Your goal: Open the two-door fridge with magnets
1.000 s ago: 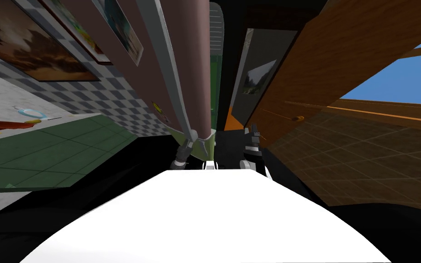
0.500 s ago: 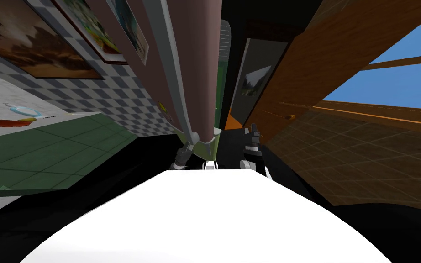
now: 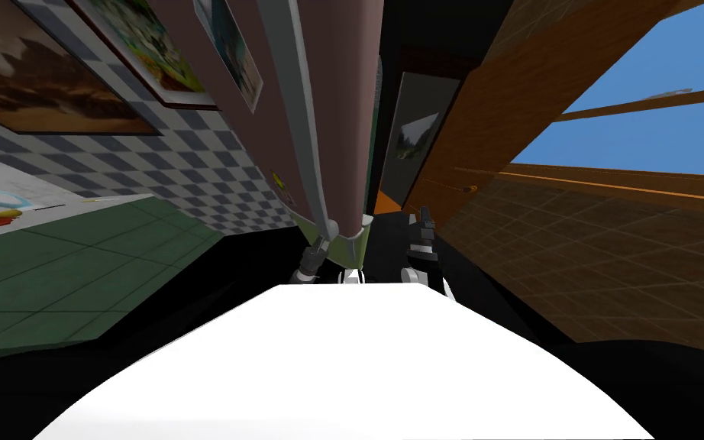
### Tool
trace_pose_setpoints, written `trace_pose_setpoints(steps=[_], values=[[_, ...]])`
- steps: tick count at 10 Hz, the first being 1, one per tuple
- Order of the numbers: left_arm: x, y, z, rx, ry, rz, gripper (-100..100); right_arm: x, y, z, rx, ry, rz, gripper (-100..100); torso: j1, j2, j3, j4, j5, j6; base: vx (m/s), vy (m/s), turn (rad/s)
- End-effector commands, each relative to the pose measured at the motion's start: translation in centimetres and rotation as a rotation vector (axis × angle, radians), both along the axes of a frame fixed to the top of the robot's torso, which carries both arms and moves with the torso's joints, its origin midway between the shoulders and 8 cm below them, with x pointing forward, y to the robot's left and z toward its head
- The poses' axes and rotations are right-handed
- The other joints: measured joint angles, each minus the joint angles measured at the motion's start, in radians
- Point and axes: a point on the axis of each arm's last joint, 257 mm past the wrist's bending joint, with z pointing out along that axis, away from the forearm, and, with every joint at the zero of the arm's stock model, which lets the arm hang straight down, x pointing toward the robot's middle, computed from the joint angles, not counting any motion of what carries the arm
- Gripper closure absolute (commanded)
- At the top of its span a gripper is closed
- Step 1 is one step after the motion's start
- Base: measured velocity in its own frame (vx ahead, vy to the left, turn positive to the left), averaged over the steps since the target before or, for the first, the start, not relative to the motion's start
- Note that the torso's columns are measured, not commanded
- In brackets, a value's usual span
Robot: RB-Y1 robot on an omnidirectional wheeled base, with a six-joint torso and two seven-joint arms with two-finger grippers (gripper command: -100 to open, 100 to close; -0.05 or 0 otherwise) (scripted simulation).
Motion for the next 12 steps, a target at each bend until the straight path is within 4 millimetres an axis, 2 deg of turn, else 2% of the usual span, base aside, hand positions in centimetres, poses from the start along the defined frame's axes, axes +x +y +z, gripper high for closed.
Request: trace_pose_setpoints(steps=[1, 6, 9, 10, 11, 12], values=[[0.7, -1.0, 0.8, -0.012, -0.022, -0.009, 100, 0.0, 0.0, 0.0, 0.0, 0.0, 0.0, 0, 0.003, 0.0, 0.0, 0.0, 0.0, -0.002, -0.153, 0.233, -0.172], [1.2, -2.8, 1.1, -0.015, -0.027, -0.035, 100, 0.0, 0.0, 0.0, 0.0, 0.0, 0.0, 0, 0.004, -0.003, -0.004, 0.002, 0.001, -0.002, -0.144, 0.246, -0.136], [1.5, -4.6, 1.3, -0.014, -0.032, -0.063, 100, 0.0, 0.0, 0.0, 0.0, 0.0, 0.0, 0, 0.003, -0.001, -0.002, 0.003, 0.0, -0.003, -0.144, 0.242, -0.128], [1.5, -4.6, 1.3, -0.014, -0.032, -0.063, 100, 0.0, 0.0, 0.0, 0.0, 0.0, 0.0, 0, 0.006, 0.001, -0.001, 0.002, 0.001, -0.002, -0.109, 0.228, -0.123], [1.0, -5.2, 0.9, 0.005, 0.003, -0.079, -100, 0.0, 0.0, 0.0, 0.0, 0.0, 0.0, 0, 0.002, -0.002, -0.002, 0.002, 0.001, -0.003, -0.028, 0.071, 0.017], [0.9, -5.2, 1.5, 0.006, 0.002, -0.082, -100, 0.0, 0.0, 0.0, 0.0, 0.001, 0.0, 0, -0.01, -0.004, -0.002, -0.002, -0.002, 0.0, 0.026, -0.037, 0.072]])
